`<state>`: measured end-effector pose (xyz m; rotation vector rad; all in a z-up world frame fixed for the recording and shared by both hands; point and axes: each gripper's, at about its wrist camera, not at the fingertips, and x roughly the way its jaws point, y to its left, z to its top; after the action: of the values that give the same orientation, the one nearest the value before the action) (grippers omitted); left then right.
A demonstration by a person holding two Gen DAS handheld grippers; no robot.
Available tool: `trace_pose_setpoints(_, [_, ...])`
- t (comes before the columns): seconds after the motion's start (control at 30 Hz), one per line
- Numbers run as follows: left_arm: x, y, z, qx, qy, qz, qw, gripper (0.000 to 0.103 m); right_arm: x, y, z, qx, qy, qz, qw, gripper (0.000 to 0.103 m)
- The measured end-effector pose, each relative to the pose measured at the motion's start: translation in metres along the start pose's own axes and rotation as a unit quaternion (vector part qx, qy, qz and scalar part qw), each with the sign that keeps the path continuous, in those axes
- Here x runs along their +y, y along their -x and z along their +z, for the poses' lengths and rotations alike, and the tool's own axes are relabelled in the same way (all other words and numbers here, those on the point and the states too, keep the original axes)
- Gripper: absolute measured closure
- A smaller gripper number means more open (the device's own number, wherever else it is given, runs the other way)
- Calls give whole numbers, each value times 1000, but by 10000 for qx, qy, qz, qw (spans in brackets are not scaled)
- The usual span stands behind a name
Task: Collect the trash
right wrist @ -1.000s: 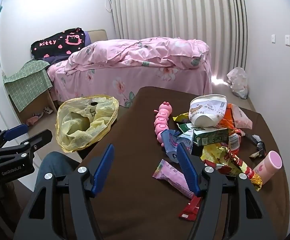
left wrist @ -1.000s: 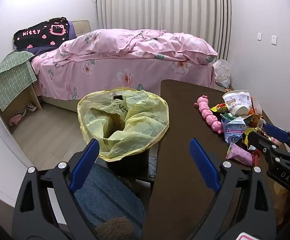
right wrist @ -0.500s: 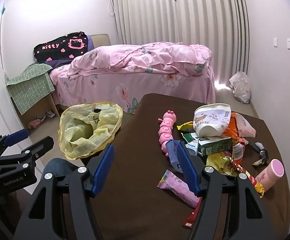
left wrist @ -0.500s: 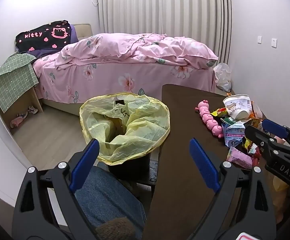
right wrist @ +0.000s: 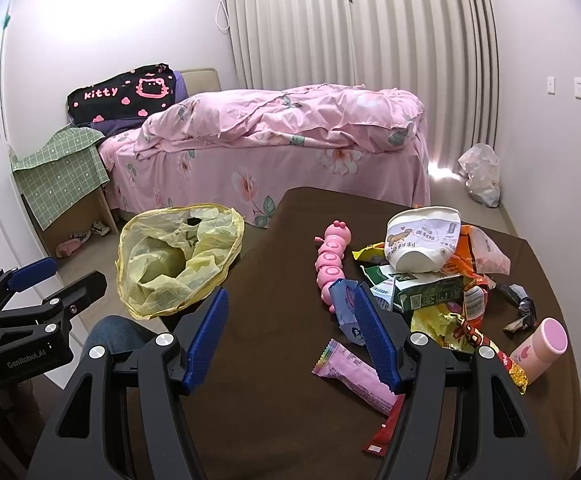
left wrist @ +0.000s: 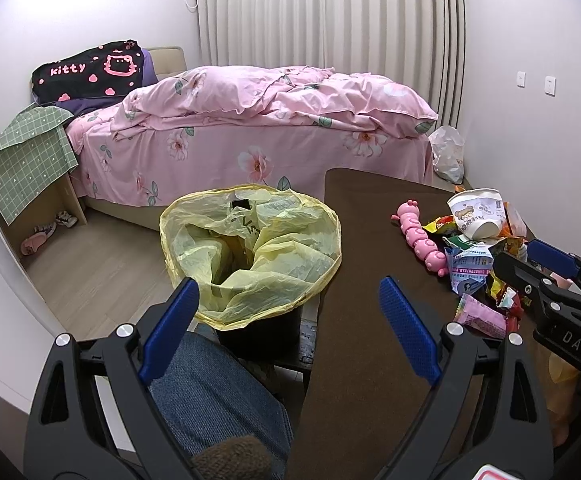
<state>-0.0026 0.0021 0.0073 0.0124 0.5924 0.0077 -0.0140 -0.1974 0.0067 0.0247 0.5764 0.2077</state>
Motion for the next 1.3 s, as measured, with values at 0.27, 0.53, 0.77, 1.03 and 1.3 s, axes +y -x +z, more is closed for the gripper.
trace_pose_setpoints(0.27, [1,1,0,-5,2,-3,10000,16,0,-1,-1,1,64,-26,10000,41])
trace_pose_setpoints(0.53, [2,1,-1,0,10,6,10000,16,0,-1,-2,-1,50,-25,10000,41])
trace_pose_setpoints(0.77, [3,0,-2,6,9,10,10000,16,-1,-1,-2,-1,46,-21,10000,41])
trace_pose_setpoints(1.03, [2,0,-2,-5,15,15,10000,16,-1,-1,-2,-1,46,-25,10000,41])
trace_pose_setpoints(1.3, [3,0,-2,0,21,20,10000,16,-1,-1,-2,-8,42,-11,10000,41])
